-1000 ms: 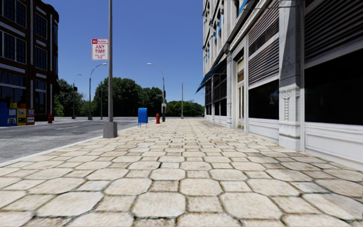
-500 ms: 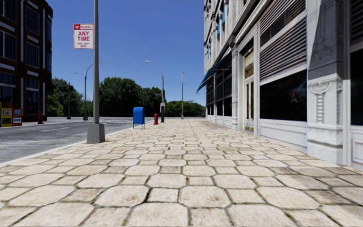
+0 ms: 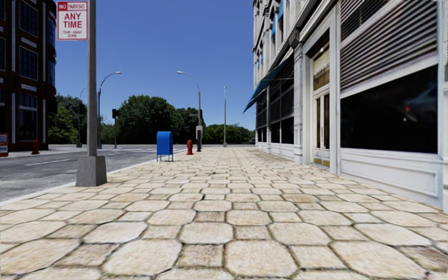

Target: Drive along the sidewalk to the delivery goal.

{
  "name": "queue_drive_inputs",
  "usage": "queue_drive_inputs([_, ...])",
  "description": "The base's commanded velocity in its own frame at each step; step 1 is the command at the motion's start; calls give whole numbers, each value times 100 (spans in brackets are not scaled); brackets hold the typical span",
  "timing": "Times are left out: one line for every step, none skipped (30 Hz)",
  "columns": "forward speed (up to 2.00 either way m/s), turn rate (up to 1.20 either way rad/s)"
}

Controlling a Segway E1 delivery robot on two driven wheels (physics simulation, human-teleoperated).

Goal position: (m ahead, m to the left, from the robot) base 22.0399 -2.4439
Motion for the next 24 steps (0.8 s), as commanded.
queue_drive_inputs([200,0])
queue_drive_inputs([200,0])
queue_drive_inputs([200,0])
queue_drive_inputs([200,0])
queue_drive_inputs([200,0])
queue_drive_inputs([200,0])
queue_drive_inputs([200,0])
queue_drive_inputs([200,0])
queue_drive_inputs([200,0])
queue_drive_inputs([200,0])
queue_drive_inputs([200,0])
queue_drive_inputs([200,0])
queue_drive_inputs([200,0])
queue_drive_inputs([200,0])
queue_drive_inputs([200,0])
queue_drive_inputs([200,0])
queue_drive_inputs([200,0])
queue_drive_inputs([200,0])
queue_drive_inputs([200,-1])
queue_drive_inputs([200,-8])
queue_drive_inputs([200,-8])
queue_drive_inputs([200,-9])
queue_drive_inputs([200,-10])
queue_drive_inputs([200,-10])
